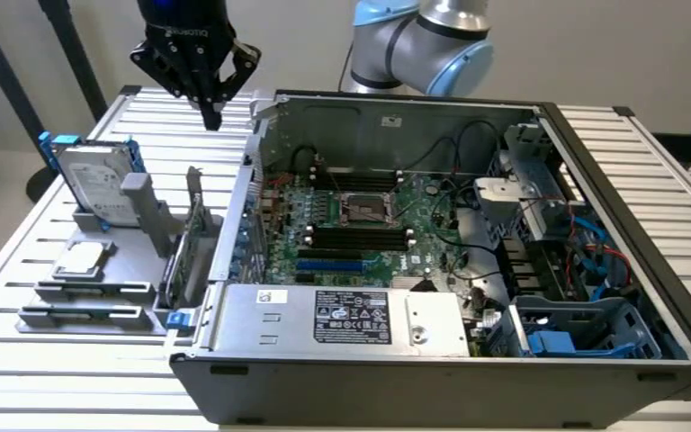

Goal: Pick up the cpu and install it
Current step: 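Reach for the cpu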

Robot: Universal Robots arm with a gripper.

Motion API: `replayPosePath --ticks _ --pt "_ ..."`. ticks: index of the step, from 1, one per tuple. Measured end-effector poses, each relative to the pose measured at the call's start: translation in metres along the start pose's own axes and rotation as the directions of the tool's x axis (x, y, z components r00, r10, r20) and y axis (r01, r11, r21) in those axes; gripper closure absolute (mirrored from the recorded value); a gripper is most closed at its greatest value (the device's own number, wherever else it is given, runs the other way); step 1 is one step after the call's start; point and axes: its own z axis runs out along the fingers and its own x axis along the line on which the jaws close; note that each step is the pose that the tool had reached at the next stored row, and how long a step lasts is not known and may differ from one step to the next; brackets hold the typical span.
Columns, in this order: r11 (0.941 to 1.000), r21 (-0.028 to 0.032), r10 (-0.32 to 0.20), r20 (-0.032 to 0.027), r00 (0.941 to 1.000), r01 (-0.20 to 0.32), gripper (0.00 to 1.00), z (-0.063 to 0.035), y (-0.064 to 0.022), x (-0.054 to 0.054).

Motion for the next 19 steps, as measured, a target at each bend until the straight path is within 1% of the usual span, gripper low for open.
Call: replayPosePath --ticks 19 --pt "1.0 0.0035 0.001 -0.0271 0.9996 -0.001 0.89 0.013 -0.001 0.087"
